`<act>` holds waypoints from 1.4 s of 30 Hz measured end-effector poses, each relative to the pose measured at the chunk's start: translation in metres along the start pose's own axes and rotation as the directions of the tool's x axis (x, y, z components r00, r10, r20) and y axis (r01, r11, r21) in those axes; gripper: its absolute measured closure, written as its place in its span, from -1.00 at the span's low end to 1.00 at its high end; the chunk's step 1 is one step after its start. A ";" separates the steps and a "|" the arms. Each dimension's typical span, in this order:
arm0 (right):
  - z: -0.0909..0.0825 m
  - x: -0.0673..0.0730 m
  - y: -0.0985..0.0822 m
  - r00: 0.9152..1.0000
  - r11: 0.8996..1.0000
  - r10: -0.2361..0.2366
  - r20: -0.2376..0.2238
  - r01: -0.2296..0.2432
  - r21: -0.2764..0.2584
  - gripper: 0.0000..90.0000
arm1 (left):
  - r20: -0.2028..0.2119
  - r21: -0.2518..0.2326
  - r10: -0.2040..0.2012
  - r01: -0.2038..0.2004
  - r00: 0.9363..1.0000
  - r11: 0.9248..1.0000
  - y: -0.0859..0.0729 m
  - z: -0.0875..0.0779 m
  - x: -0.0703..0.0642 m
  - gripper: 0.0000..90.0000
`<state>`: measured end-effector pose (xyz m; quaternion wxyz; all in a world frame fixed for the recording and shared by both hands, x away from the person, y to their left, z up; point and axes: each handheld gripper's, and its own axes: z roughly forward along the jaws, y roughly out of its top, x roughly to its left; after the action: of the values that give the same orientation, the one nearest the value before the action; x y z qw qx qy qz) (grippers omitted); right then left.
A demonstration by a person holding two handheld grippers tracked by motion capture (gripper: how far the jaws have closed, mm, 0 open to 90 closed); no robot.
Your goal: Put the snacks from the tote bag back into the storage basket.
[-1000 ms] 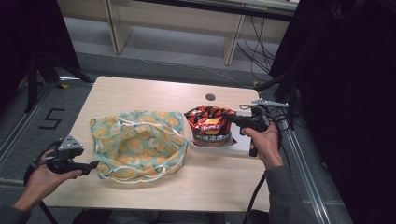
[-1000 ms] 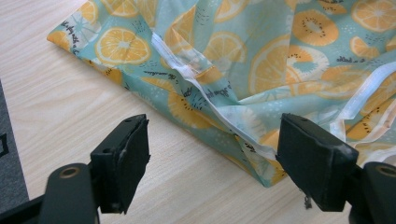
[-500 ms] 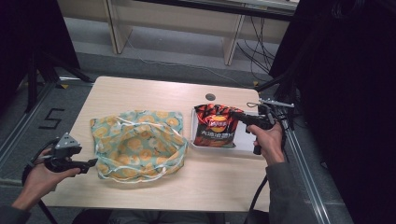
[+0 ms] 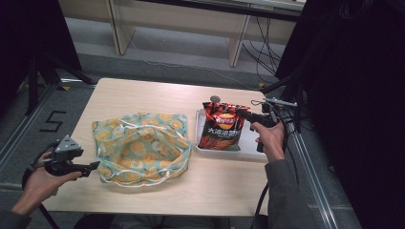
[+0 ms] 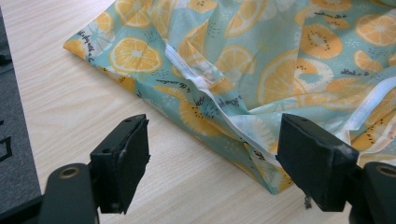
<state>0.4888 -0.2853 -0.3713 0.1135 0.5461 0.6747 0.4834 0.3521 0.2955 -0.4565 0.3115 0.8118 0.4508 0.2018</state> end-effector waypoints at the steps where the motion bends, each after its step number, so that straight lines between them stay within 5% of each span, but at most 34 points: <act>1: 0.001 -0.001 0.000 1.000 1.000 0.002 0.001 -0.002 -0.008 0.88 | -0.002 0.000 0.002 -0.002 1.000 1.000 0.000 0.000 0.000 -0.46; 3: 0.005 -0.006 0.001 0.999 0.999 -0.043 0.021 0.043 -0.023 0.88 | 0.009 0.003 0.003 -0.003 1.000 1.000 0.000 -0.001 0.001 -0.47; 4: 0.006 -0.004 0.001 1.000 1.000 0.001 0.005 -0.001 -0.017 0.88 | 0.009 0.003 0.003 -0.003 1.000 1.000 0.000 -0.001 0.001 -0.47; 7: 0.010 -0.007 0.003 0.999 0.999 -0.038 0.024 0.039 -0.030 0.88 | 0.011 0.007 0.005 -0.006 1.000 1.000 0.000 0.000 0.002 -0.47; 10: 0.012 -0.005 0.003 1.000 1.000 -0.004 0.022 0.004 -0.028 0.90 | 0.011 0.003 0.005 -0.005 1.000 1.000 0.000 0.001 0.001 -0.47; 18: 0.018 -0.004 0.011 0.997 0.998 -0.057 0.055 0.057 0.000 0.90 | 0.015 0.002 0.004 -0.004 1.000 1.000 0.000 0.002 0.000 -0.47; 19: 0.019 -0.001 0.011 0.998 1.000 -0.031 0.060 0.031 0.003 0.90 | 0.015 0.010 0.007 -0.007 1.000 1.000 0.000 0.002 0.001 -0.47; 25: 0.028 -0.008 0.013 0.996 0.999 -0.040 0.079 0.040 0.001 0.82 | 0.004 -0.002 -0.004 0.004 1.000 1.000 0.000 0.001 0.003 -0.47; 28: 0.030 -0.005 0.012 0.996 1.000 0.008 0.084 -0.009 0.012 0.79 | -0.003 0.000 -0.004 0.004 1.000 1.000 0.000 0.000 0.004 -0.47; 30: 0.036 -0.009 0.011 0.994 0.999 -0.037 0.099 0.037 0.003 0.77 | 0.006 -0.006 -0.003 0.003 1.000 1.000 0.000 0.000 0.004 -0.47; 31: 0.036 -0.006 0.011 0.996 1.000 0.012 0.093 -0.013 0.012 0.77 | 0.004 -0.006 -0.002 0.002 1.000 1.000 0.000 0.000 0.003 -0.47; 32: 0.038 -0.010 0.011 0.995 0.999 -0.034 0.093 0.034 0.003 0.76 | 0.004 -0.006 -0.002 0.002 1.000 1.000 0.000 0.000 0.003 -0.47; 35: 0.040 -0.005 0.011 0.994 0.999 0.032 0.101 -0.033 0.006 0.76 | 0.007 -0.009 -0.007 0.007 1.000 1.000 0.000 0.001 0.003 -0.47; 39: 0.047 -0.013 0.010 0.993 1.000 -0.017 0.120 0.016 0.010 0.72 | 0.008 -0.006 -0.003 0.003 1.000 1.000 0.000 0.000 0.004 -0.47; 40: 0.048 -0.011 0.009 0.992 1.000 0.019 0.126 -0.021 0.017 0.71 | 0.003 -0.007 -0.002 0.002 1.000 1.000 0.000 0.000 0.004 -0.47; 42: 0.050 -0.015 0.009 0.990 1.000 -0.013 0.141 0.010 0.021 0.71 | 0.009 -0.004 0.002 -0.002 1.000 1.000 0.000 0.000 0.003 -0.47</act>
<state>0.5342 -0.2718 -0.3949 0.1581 0.5760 0.6731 0.4360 0.3539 0.2983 -0.4565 0.3149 0.8124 0.4484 0.1995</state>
